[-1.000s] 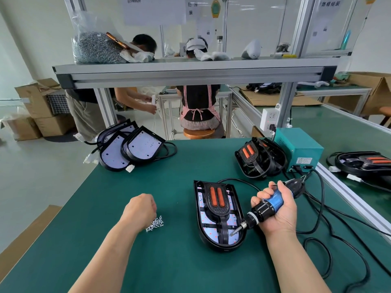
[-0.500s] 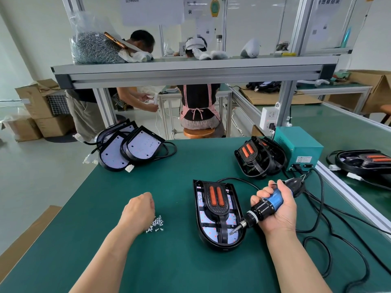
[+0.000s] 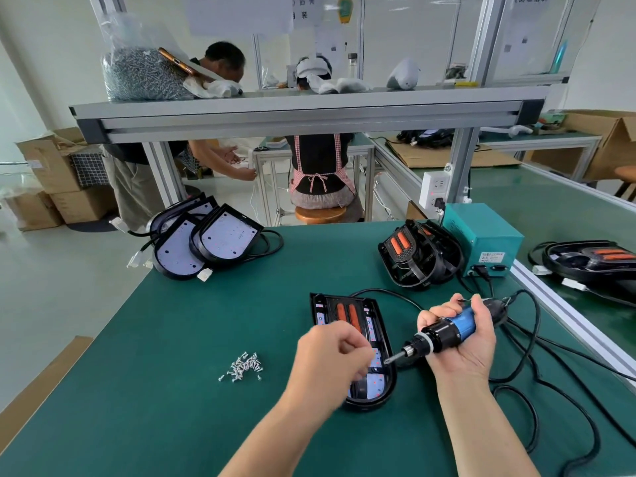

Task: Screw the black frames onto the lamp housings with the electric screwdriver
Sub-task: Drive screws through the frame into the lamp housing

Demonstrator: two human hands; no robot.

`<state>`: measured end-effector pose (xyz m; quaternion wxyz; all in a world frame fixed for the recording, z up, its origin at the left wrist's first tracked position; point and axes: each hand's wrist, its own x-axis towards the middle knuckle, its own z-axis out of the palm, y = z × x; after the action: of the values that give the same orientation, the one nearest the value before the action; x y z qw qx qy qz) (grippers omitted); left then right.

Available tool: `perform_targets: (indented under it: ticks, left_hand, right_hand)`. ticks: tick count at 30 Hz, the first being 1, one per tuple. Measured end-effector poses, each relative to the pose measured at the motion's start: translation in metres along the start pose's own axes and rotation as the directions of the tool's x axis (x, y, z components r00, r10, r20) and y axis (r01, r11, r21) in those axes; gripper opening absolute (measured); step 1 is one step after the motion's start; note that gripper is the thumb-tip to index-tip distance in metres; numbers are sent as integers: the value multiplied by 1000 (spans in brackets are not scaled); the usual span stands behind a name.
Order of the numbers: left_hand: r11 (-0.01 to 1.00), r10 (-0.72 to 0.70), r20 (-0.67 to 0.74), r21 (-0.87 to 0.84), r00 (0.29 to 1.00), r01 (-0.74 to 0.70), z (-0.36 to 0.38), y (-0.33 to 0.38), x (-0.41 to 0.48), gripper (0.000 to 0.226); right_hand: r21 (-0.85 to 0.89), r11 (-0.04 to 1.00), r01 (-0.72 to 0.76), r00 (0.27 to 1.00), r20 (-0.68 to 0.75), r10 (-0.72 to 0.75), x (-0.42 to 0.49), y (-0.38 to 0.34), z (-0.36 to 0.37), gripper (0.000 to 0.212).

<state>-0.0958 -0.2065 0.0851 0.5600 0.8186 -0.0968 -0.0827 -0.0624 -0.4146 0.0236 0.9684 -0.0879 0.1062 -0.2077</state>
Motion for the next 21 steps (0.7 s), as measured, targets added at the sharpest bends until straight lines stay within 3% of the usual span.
perform_targets:
  ticks: [7, 13, 21]
  left_hand:
    - [995, -16, 32, -103, 999, 19, 26, 11, -15, 21]
    - [969, -47, -148, -248, 988, 9, 31, 3, -15, 20]
    - [951, -63, -115, -307, 991, 25, 40, 2, -15, 20]
  right_hand:
    - [68, 998, 18, 999, -45, -15, 2, -7, -1, 22]
    - [74, 997, 21, 999, -52, -17, 2, -8, -2, 22]
    - [52, 998, 20, 999, -47, -18, 3, -6, -4, 22]
